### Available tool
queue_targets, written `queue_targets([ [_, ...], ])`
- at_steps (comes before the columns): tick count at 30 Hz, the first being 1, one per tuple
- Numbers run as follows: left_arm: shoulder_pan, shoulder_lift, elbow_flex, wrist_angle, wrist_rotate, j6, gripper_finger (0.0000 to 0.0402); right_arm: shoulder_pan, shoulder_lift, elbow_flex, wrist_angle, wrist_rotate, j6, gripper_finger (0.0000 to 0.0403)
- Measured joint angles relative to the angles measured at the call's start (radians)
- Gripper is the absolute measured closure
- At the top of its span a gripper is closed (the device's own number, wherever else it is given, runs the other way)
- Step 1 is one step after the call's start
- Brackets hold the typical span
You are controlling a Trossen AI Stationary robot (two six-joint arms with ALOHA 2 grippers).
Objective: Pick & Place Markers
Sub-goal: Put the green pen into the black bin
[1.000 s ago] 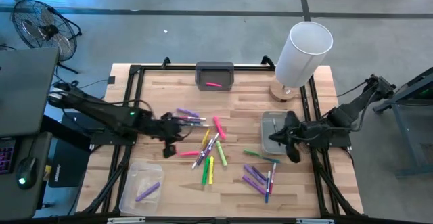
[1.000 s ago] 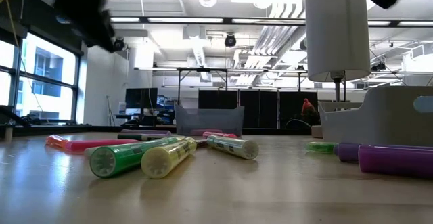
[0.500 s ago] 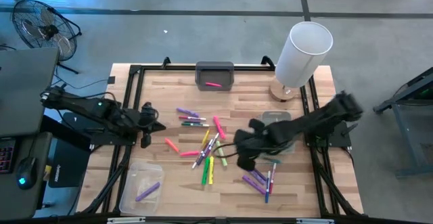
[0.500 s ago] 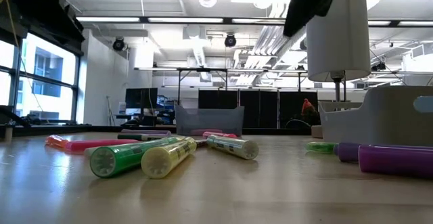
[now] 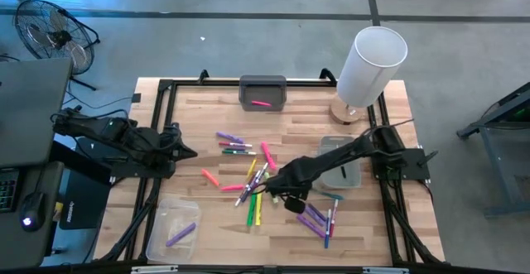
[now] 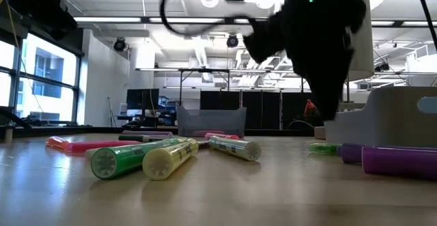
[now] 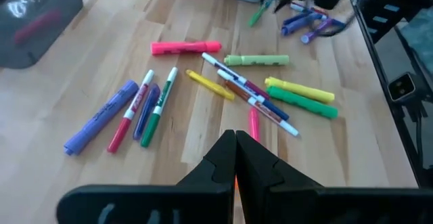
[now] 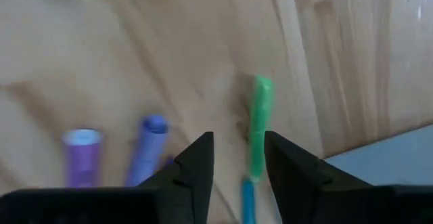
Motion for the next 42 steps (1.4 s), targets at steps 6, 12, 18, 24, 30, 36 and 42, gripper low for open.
queue_targets([
  [6, 0.000, -0.001, 0.000, -0.001, 0.014, 0.015, 0.0402, -0.028, 0.000, -0.083, 0.078, -0.010, -0.054, 0.0277],
  [12, 0.000, -0.001, 0.000, -0.008, 0.014, 0.015, 0.0402, -0.035, 0.000, -0.145, 0.194, -0.001, -0.081, 0.0277],
  [18, 0.000, 0.000, 0.000, -0.011, 0.014, 0.022, 0.0402, -0.033, -0.006, -0.183, 0.279, 0.019, -0.127, 0.0319],
  [24, 0.000, 0.000, 0.000, -0.010, 0.014, 0.023, 0.0402, -0.035, -0.007, -0.181, 0.309, 0.040, -0.136, 0.0377],
  [30, 0.000, 0.000, 0.000, -0.004, -0.006, 0.022, 0.0402, -0.054, 0.003, -0.124, 0.299, 0.094, -0.177, 0.0377],
  [36, 0.000, 0.003, 0.000, 0.000, -0.069, 0.014, 0.0402, -0.156, 0.000, 0.025, 0.288, 0.151, -0.276, 0.0377],
  [42, 0.000, 0.003, 0.000, 0.019, -0.157, 0.014, 0.0401, -0.290, -0.002, 0.224, 0.311, 0.297, -0.533, 0.0377],
])
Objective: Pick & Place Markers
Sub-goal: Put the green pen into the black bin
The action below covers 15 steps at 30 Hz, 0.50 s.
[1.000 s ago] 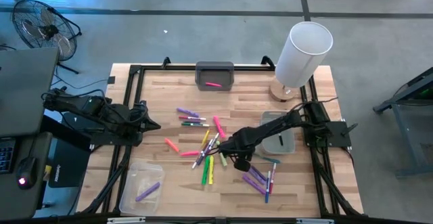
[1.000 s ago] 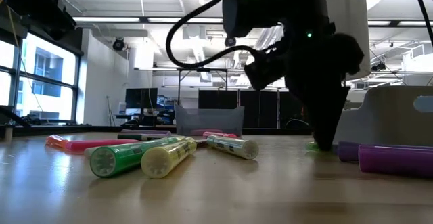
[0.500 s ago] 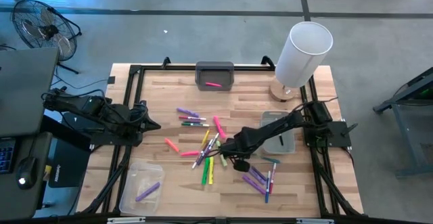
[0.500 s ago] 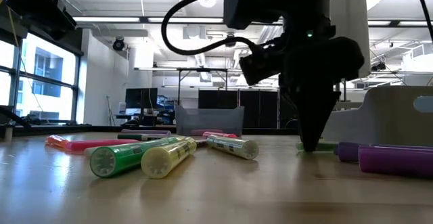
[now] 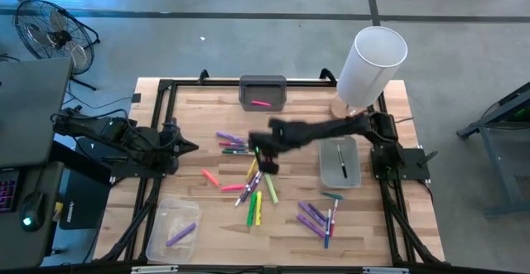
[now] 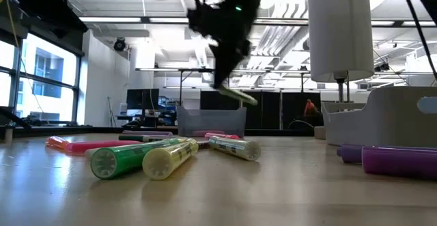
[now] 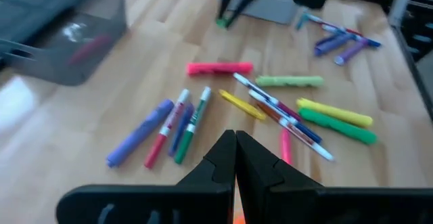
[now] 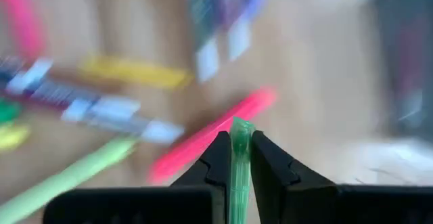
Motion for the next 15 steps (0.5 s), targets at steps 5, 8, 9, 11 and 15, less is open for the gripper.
queue_targets([
  [5, 0.000, 0.007, 0.000, -0.003, -0.093, -0.029, 0.0400, -0.164, -0.002, 0.072, 0.201, -0.061, -0.210, 0.0377],
  [8, 0.000, 0.022, 0.000, -0.002, -0.112, -0.058, 0.0400, -0.267, -0.002, 0.043, 0.373, -0.181, -0.248, 0.0377],
  [9, 0.000, 0.028, 0.000, -0.003, -0.118, -0.075, 0.0399, -0.298, -0.002, 0.026, 0.422, -0.201, -0.248, 0.0377],
  [11, 0.000, 0.042, 0.000, -0.002, -0.138, -0.101, 0.0392, -0.351, 0.007, 0.003, 0.487, -0.211, -0.244, 0.0377],
  [15, 0.000, 0.074, 0.000, -0.002, -0.213, -0.151, 0.0360, -0.424, 0.034, -0.034, 0.593, -0.254, -0.246, 0.0377],
])
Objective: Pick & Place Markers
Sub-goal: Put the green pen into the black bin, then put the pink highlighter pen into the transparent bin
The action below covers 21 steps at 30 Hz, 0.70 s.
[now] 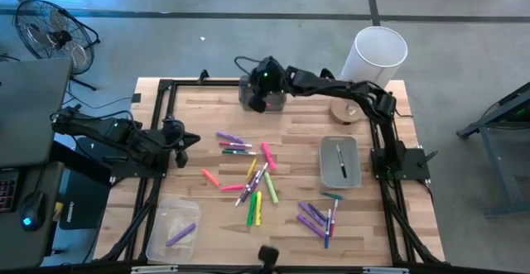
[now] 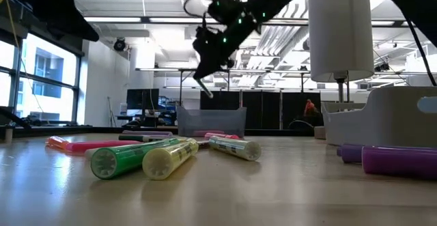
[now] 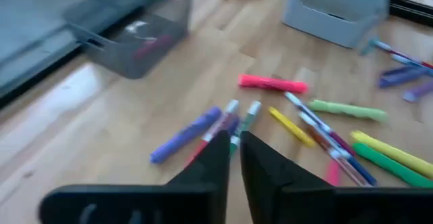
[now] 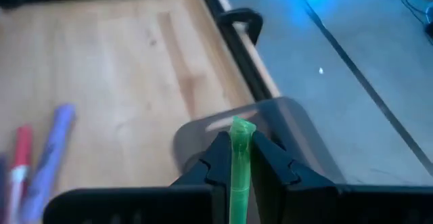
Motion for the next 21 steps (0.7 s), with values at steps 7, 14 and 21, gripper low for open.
queue_targets([
  [7, 0.000, 0.051, 0.000, -0.001, -0.105, -0.039, 0.0292, -0.042, 0.063, -0.005, -0.011, 0.024, -0.025, 0.0339],
  [14, 0.001, 0.063, 0.000, -0.014, -0.128, -0.062, 0.0248, -0.041, 0.047, -0.004, -0.048, 0.094, -0.027, 0.0274],
  [21, 0.000, 0.063, 0.000, -0.016, -0.059, -0.060, 0.0243, -0.023, -0.027, -0.004, -0.143, 0.084, 0.132, 0.0268],
])
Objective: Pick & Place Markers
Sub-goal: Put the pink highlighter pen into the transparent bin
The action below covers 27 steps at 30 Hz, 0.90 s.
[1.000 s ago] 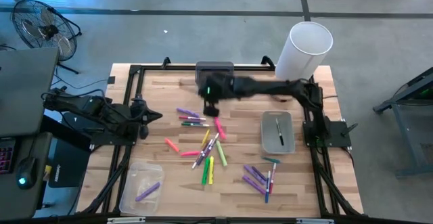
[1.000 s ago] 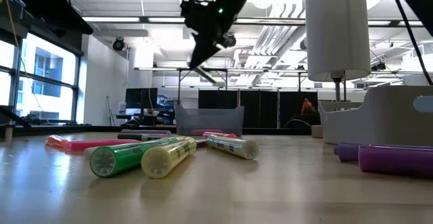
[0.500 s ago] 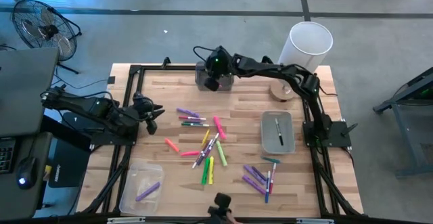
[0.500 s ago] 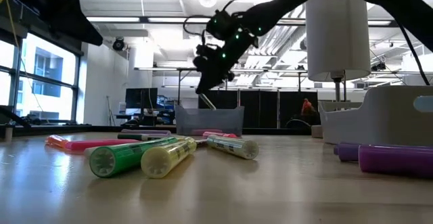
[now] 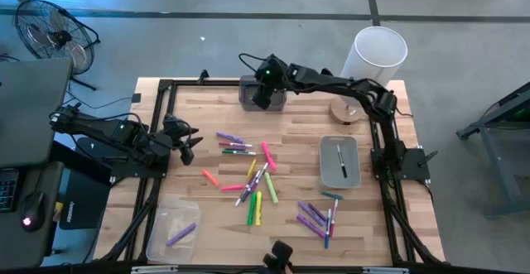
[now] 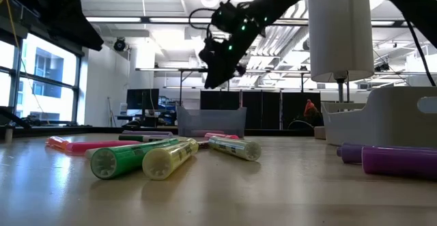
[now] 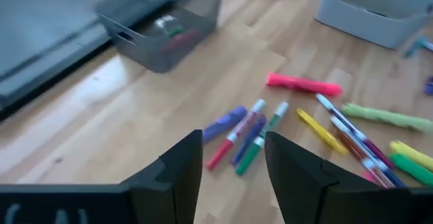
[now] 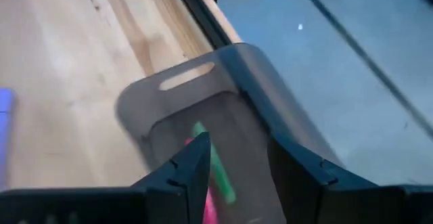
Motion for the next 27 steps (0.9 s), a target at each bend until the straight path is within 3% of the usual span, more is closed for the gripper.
queue_targets([
  [5, 0.000, 0.000, 0.000, 0.000, 0.087, 0.012, 0.0243, 0.048, -0.072, 0.000, -0.094, -0.042, 0.133, 0.0277],
  [10, 0.000, -0.001, 0.000, 0.009, 0.164, 0.062, 0.0243, 0.141, -0.118, 0.001, -0.211, -0.015, 0.247, 0.0299],
  [16, 0.000, 0.038, 0.000, 0.014, 0.166, 0.054, 0.0243, 0.311, -0.123, -0.017, -0.315, 0.059, 0.341, 0.0384],
  [21, 0.000, 0.149, 0.000, 0.064, 0.222, 0.027, 0.0243, 0.456, -0.132, -0.114, -0.313, 0.128, 0.494, 0.0385],
  [27, -0.001, 0.368, 0.024, 0.208, 0.276, -0.015, 0.0244, 0.622, -0.261, -0.306, -0.304, 0.219, 0.704, 0.0399],
])
